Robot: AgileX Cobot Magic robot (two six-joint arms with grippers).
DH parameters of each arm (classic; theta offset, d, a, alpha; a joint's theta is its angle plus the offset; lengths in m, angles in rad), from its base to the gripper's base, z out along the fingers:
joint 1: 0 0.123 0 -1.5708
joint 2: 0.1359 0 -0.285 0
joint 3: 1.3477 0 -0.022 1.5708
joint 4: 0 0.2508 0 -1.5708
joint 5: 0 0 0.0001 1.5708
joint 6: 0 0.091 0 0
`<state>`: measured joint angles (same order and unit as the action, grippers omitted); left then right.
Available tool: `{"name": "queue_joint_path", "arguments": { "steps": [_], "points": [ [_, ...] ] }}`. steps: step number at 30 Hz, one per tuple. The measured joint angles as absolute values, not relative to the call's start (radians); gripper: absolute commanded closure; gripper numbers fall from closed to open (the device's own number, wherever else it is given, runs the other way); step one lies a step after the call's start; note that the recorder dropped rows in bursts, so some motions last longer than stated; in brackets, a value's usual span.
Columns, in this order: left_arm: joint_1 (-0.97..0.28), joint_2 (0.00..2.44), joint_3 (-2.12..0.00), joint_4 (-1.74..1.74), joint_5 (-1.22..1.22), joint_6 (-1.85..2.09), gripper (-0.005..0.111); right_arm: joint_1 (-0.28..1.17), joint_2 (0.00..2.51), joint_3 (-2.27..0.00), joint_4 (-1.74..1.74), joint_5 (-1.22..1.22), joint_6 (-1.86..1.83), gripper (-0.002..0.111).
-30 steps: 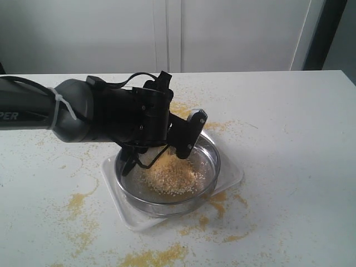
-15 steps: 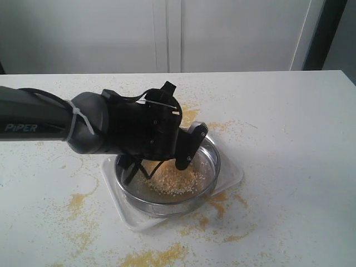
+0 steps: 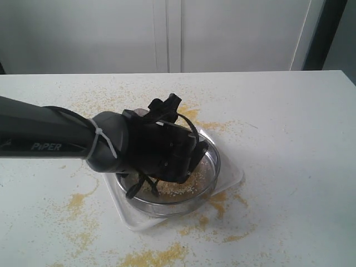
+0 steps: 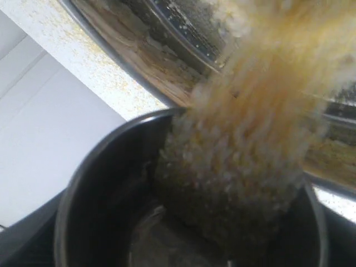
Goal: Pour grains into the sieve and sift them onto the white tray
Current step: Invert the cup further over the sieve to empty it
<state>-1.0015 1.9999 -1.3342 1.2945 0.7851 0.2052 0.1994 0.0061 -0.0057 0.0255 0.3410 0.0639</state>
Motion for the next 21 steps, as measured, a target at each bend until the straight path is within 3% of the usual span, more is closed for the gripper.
{"name": "queue_joint_path", "arguments": {
  "steps": [21],
  "points": [
    [-1.063,2.013,-1.334,1.472,0.895,0.269,0.107,0.199,0.006,-0.006,0.025,0.341,0.064,0.108]
  ]
}}
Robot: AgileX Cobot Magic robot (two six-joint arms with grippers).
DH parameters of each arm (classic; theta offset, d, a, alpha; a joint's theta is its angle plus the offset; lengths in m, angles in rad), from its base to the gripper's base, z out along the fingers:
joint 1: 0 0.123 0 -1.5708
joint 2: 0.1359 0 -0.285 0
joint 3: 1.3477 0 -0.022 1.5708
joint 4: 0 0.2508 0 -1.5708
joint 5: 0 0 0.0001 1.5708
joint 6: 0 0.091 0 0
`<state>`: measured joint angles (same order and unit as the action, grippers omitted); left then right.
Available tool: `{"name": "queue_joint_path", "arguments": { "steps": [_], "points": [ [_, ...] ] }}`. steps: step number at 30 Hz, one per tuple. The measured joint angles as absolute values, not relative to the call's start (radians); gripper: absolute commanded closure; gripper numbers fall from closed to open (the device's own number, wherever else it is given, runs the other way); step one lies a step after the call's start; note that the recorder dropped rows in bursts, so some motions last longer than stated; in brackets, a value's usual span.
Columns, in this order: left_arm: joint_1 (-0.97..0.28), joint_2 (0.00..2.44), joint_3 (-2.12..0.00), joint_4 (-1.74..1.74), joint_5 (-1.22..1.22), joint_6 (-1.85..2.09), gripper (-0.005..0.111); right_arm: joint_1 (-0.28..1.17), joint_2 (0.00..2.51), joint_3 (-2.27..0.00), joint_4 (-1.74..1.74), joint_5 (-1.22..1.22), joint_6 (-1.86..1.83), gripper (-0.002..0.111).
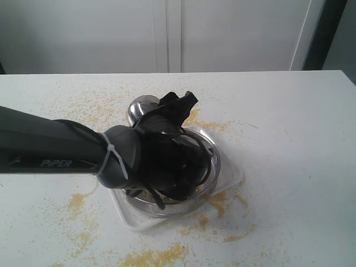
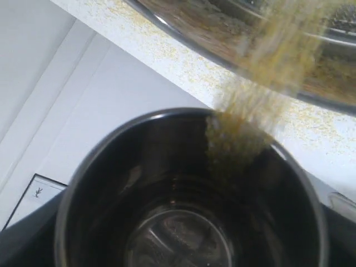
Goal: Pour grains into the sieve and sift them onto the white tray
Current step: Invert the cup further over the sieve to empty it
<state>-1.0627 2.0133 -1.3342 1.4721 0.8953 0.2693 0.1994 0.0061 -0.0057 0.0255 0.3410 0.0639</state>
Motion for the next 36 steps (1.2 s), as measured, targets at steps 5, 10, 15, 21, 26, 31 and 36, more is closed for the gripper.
{"name": "queue_joint_path", "arguments": {
  "steps": [5,10,15,21,26,31,36],
  "points": [
    [-1.063,2.013,-1.334,1.518,0.906,0.365,0.107,0.199,0.006,-0.006,0.025,0.341,0.064,0.108],
    [-1.063,2.013,-1.334,1.619,0.906,0.408,0.107,0.199,0.006,-0.006,0.025,0.341,0.064,0.108],
    [-1.063,2.013,-1.334,1.629,0.906,0.412,0.107,0.199,0.006,-0.006,0.025,0.341,0.064,0.108],
    [-1.077,2.013,-1.334,1.653,0.970,0.412,0.107,0.199,0.006,-0.006,0.025,0.341,0.064,0.108],
    [-1.081,2.013,-1.338,1.564,0.908,0.428,0.107,0.199,0.006,-0.006,0.025,0.341,0.064,0.108],
    [-1.100,2.001,-1.338,1.620,0.995,0.327,0.107,0.199,0.006,-0.006,0.025,0.341,0.064,0.108],
    [-1.100,1.945,-1.341,1.422,0.824,0.460,0.107,0.199,0.006,-0.006,0.025,0.341,0.064,0.108]
  ]
}}
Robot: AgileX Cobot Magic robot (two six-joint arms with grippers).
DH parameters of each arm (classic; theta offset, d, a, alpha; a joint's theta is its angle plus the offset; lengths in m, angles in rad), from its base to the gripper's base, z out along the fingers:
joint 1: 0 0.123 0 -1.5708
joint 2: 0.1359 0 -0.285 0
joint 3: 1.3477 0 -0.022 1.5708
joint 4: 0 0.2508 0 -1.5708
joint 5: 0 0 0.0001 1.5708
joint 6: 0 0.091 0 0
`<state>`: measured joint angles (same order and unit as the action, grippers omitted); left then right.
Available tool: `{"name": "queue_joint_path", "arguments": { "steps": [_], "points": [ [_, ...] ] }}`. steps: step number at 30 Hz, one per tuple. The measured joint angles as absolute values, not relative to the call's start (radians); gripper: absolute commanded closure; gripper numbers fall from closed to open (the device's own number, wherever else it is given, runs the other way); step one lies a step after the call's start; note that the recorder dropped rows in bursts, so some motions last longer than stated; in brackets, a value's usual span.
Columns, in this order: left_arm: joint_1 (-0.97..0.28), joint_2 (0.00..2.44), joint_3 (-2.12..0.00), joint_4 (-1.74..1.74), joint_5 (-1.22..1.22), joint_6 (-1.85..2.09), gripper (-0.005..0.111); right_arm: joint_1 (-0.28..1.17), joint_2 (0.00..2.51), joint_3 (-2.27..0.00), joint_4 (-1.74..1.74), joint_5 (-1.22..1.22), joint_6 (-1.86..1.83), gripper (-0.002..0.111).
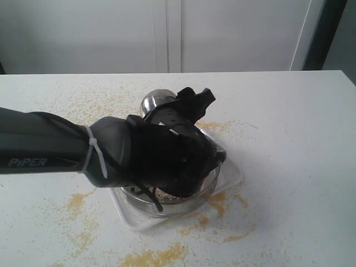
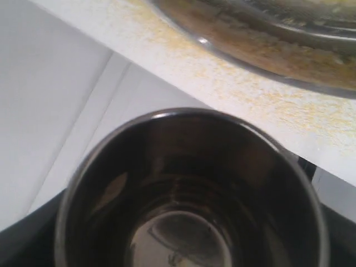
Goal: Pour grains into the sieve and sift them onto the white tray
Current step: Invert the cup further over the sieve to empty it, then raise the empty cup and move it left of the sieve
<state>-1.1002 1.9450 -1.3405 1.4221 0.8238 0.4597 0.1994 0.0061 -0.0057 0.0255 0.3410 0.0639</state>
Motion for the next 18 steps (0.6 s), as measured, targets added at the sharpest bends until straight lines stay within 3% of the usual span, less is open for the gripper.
{"name": "queue_joint_path", "arguments": {
  "steps": [12,18],
  "points": [
    [-1.070,1.913,-1.338,1.427,0.985,0.314,0.107,0.199,0.006,-0.006,0.025,0.341,0.064,0.108],
    [-1.040,1.843,-1.338,1.260,0.920,0.113,0.107,0.199,0.006,-0.006,0.025,0.341,0.064,0.108]
  ]
}}
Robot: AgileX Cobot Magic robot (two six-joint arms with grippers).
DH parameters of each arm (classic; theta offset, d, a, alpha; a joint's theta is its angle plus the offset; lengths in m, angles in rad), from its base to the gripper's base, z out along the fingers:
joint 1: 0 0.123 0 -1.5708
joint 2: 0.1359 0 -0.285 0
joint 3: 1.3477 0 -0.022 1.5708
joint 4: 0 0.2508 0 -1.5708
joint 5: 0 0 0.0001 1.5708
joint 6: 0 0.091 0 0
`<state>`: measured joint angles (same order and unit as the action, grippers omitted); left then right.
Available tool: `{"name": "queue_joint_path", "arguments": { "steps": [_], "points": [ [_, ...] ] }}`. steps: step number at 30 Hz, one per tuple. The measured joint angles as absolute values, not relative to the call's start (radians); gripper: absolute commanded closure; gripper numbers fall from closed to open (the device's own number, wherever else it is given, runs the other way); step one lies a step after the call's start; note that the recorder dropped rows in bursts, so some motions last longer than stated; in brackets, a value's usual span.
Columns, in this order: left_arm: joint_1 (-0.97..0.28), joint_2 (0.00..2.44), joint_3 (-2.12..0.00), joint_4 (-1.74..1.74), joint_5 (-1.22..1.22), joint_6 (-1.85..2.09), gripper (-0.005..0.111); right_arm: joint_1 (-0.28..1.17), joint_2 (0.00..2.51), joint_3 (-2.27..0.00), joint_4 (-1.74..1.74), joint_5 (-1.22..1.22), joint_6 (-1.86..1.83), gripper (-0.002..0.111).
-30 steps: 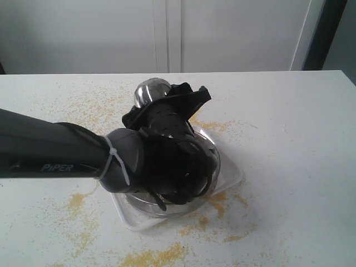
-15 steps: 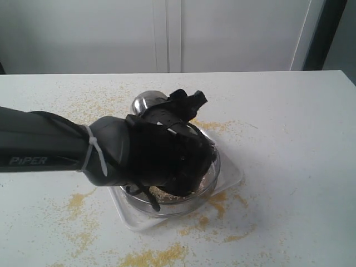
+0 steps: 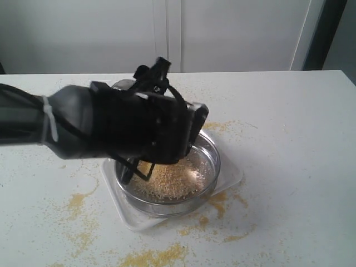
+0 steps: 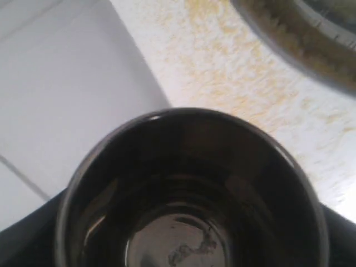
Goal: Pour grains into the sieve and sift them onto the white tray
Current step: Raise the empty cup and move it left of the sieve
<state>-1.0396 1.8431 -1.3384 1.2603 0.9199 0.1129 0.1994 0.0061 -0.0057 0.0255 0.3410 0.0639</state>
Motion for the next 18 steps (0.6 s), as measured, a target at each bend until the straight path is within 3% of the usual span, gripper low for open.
{"name": "queue_joint_path", "arguments": {
  "steps": [10,18],
  "points": [
    [-0.807,1.680,-1.338,0.684,0.707,-0.030,0.107,0.199,0.006,-0.006,0.025,0.341,0.064,0.108],
    [-0.633,1.577,-1.284,0.439,0.522,-0.043,0.107,0.199,0.006,-0.006,0.025,0.341,0.064,0.108]
  ]
}}
